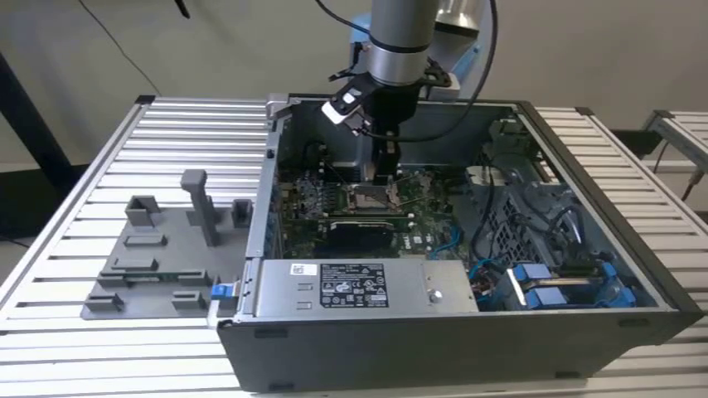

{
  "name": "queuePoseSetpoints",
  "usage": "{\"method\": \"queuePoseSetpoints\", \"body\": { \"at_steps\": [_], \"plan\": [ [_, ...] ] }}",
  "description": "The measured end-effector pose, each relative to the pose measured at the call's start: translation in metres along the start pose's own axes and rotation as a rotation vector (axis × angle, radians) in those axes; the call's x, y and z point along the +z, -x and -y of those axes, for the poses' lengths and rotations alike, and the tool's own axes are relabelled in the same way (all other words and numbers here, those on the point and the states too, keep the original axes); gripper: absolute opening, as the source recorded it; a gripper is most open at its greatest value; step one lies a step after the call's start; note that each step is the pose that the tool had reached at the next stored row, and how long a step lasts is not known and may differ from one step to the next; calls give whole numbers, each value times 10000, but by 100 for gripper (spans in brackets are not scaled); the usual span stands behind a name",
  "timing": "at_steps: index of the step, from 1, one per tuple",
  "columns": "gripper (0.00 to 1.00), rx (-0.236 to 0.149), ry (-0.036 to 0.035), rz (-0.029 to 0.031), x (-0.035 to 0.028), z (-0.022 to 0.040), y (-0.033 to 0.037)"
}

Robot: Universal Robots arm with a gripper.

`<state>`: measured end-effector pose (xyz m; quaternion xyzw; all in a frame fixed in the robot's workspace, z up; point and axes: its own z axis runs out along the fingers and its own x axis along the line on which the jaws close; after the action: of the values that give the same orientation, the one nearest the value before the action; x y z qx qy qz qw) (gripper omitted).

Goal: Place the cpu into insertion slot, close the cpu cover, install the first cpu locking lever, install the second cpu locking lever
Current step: 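Place the cpu into insertion slot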

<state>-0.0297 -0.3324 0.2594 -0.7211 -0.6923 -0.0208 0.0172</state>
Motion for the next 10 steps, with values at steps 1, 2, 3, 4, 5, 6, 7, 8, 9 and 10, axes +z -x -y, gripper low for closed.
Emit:
{"method": "queuePoseSetpoints", "body": {
  "at_steps": [1, 2, 3, 4, 5, 6, 7, 8, 9, 10],
  "plan": [
    [54, 0, 1, 0, 17, 0, 1],
    [54, 0, 1, 1, 33, 0, 2],
    [54, 0, 1, 0, 48, 0, 3],
    [54, 0, 2, -1, 61, 0, 3],
    [54, 0, 2, -1, 75, 0, 4],
    [54, 0, 2, 0, 88, 0, 5],
    [54, 0, 2, 0, 104, 0, 6],
    [54, 0, 2, -1, 117, 0, 6],
    [54, 0, 1, -1, 130, 0, 7],
    [54, 0, 2, -1, 143, 1, 8]
  ]
}}
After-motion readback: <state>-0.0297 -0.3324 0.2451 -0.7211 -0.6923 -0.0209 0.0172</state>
